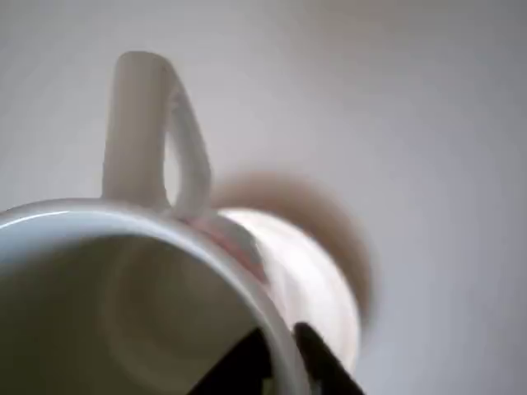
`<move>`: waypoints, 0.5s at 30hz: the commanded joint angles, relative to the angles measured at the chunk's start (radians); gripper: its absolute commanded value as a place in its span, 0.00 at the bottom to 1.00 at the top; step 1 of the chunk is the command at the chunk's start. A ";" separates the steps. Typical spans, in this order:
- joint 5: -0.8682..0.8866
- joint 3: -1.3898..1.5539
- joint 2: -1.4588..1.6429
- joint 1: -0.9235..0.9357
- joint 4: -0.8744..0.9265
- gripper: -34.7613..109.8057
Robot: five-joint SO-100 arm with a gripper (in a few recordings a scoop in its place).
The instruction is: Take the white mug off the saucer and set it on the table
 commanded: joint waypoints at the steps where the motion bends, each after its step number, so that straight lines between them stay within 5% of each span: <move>1: -0.179 0.002 -0.028 0.135 -0.092 0.23; 15: -0.448 0.304 -0.155 0.301 -0.377 0.23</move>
